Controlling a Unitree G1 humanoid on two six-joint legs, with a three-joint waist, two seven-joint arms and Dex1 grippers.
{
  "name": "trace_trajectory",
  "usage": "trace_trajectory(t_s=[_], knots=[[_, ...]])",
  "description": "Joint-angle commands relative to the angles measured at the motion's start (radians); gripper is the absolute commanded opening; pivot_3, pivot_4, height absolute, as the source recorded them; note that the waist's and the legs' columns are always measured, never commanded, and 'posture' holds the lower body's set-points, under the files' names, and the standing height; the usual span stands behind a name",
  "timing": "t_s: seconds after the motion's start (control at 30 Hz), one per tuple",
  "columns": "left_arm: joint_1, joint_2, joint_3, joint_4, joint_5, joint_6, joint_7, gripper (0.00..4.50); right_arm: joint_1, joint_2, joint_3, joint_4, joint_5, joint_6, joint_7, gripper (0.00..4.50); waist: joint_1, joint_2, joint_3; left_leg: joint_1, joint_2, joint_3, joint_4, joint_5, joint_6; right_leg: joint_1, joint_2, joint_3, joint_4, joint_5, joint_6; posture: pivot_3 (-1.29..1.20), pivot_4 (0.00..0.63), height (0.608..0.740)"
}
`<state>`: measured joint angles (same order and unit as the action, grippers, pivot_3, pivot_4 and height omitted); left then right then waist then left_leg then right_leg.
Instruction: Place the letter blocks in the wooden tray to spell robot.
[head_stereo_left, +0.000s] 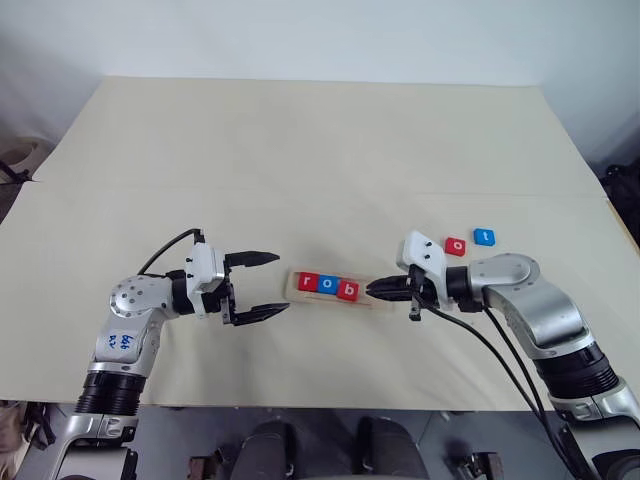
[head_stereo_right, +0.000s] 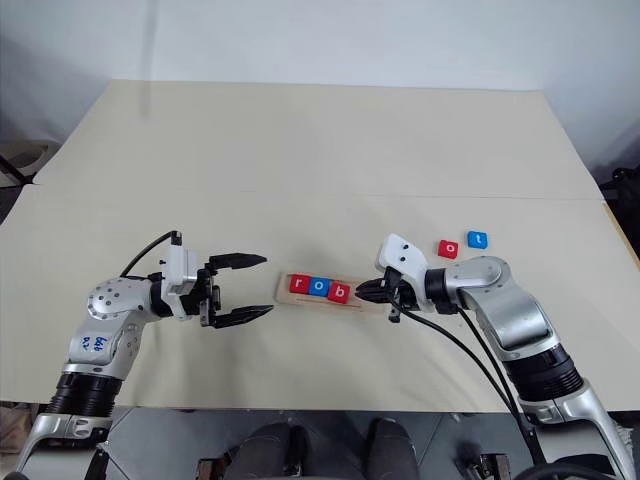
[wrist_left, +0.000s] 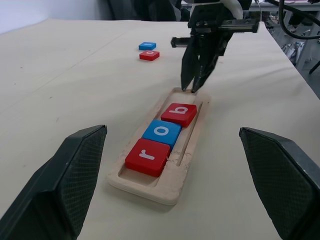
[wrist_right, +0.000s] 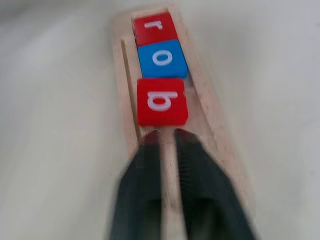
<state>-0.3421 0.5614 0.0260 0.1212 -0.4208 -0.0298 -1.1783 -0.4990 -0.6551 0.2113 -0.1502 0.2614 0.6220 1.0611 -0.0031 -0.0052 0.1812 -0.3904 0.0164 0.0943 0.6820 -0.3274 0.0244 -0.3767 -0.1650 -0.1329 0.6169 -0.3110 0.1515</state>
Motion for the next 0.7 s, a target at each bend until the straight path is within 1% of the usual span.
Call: trace_trajectory(t_s=[0.03,0.37,0.53,0.7], knots=[[-0.001,0.007,0.016,-0.030,-0.006,-0.006,0.002,4.50,-0.007,0.012,-0.002,-0.011,0.004,0.011,-0.024,0.01,0.002,0.000,0.000,0.000,0.000,0.000,0.000,0.000,0.000,0.000,0.000,0.000,0.000,0.000,0.000,0.00,0.150,0.740],[0.013,0.017,0.032,-0.051,-0.011,-0.002,0.018,4.50,-0.062,0.057,0.044,0.067,-0.032,0.013,-0.060,0.01,-0.001,0.000,0.000,0.000,0.000,0.000,0.000,0.000,0.000,0.000,0.000,0.000,0.000,0.000,0.000,0.00,0.150,0.740],[0.021,0.014,0.035,-0.062,-0.010,0.000,0.031,4.50,-0.096,0.095,0.048,0.130,-0.054,-0.030,-0.081,0.01,-0.001,0.000,0.000,0.000,0.000,0.000,0.000,0.000,0.000,0.000,0.000,0.000,0.000,0.000,0.000,0.00,0.150,0.740],[0.021,0.014,0.035,-0.063,-0.010,0.001,0.037,4.50,-0.099,0.085,0.028,0.102,-0.033,-0.053,-0.047,0.01,0.000,0.000,0.000,0.000,0.000,0.000,0.000,0.000,0.000,0.000,0.000,0.000,0.000,0.000,0.000,0.00,0.150,0.740]])
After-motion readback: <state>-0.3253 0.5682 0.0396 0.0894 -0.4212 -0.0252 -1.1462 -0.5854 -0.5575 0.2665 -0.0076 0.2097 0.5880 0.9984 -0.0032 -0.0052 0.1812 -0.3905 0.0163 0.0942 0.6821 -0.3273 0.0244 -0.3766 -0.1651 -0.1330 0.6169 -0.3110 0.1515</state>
